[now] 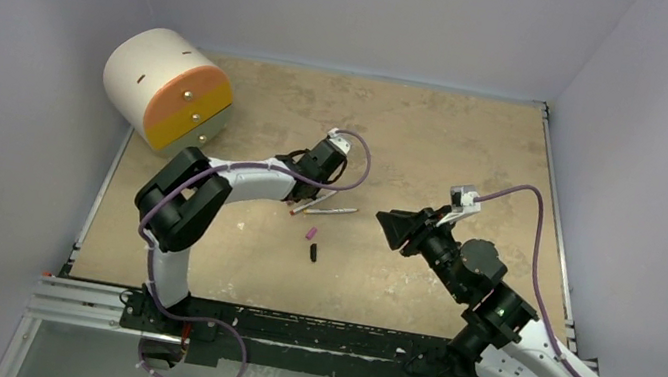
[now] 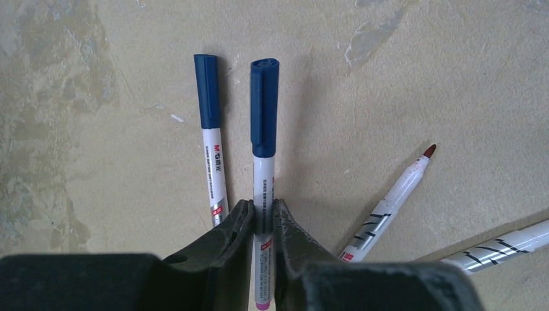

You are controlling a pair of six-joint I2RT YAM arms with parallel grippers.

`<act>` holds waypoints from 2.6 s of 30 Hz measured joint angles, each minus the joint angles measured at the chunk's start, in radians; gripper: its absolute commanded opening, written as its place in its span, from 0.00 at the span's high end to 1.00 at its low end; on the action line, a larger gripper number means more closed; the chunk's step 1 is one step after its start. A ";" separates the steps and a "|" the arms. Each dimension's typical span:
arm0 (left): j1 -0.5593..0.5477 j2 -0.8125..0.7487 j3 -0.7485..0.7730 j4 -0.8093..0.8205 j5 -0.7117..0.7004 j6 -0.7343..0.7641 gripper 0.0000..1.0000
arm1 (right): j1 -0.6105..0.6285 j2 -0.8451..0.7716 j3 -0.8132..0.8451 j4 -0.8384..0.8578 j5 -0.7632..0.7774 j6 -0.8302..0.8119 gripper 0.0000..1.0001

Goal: Insert the pens into the pen caps

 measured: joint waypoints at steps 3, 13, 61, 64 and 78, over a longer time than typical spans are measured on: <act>0.000 0.006 0.007 -0.009 -0.002 0.000 0.82 | 0.000 0.002 0.000 0.000 0.000 0.000 0.59; 0.000 0.004 0.009 -0.010 -0.013 -0.001 0.76 | 0.000 0.018 0.000 0.002 0.000 0.000 0.59; -0.041 -0.049 -0.082 0.131 0.620 0.367 0.90 | 0.000 0.000 0.068 -0.381 0.176 0.133 0.53; -0.041 -0.039 -0.065 0.117 0.610 0.367 0.89 | 0.000 0.010 0.068 -0.380 0.176 0.129 0.53; -0.062 -0.018 -0.048 0.087 0.552 0.385 0.84 | 0.000 0.029 0.068 -0.362 0.176 0.109 0.53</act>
